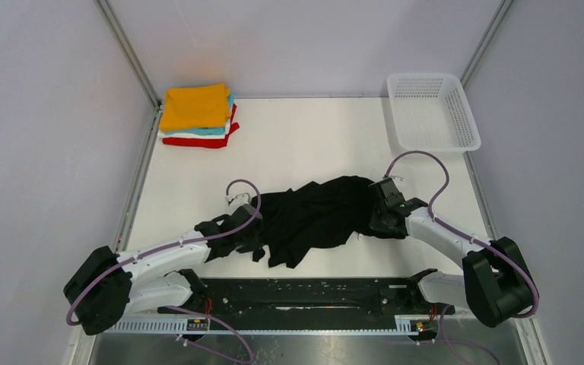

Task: Fold and stack the t-shirts
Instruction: Flatten out the tshirt

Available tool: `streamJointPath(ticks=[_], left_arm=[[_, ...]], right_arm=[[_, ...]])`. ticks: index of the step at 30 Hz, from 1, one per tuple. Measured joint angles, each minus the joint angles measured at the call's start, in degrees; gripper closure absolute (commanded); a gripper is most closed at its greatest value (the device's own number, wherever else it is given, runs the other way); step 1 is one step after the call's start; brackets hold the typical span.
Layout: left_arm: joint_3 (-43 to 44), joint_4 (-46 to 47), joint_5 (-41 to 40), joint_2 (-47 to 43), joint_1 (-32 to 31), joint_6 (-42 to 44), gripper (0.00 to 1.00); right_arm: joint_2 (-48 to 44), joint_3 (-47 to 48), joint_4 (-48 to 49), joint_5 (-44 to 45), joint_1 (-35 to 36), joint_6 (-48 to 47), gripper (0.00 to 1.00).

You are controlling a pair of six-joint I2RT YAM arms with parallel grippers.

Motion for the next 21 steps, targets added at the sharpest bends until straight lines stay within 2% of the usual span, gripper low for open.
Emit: streamJointPath(ticks=[2,11,17,21], left_arm=[[1.6,-3.3,-3.8,-1.0,0.0,-0.1,1.00],[16.9,-13.5,-19.7,-16.0,0.0,3.1,1.00],[30.4,-15.8,-28.0,-22.5,0.0,9.2,1.00],[38.1,-13.7,-29.0,-26.5,0.0,14.8,1.00]], right_arm=[[-0.4,0.0,0.0,1.6,0.0,0.7,1.00],[-14.2,3.1,-3.8,8.9,0.1,-0.4,1.00],[-24.4,14.5,-8.4,12.0,0.1,-5.5,1.00],[-31.5,23.5,-10.2,10.5,0.1,-8.8,1.00]])
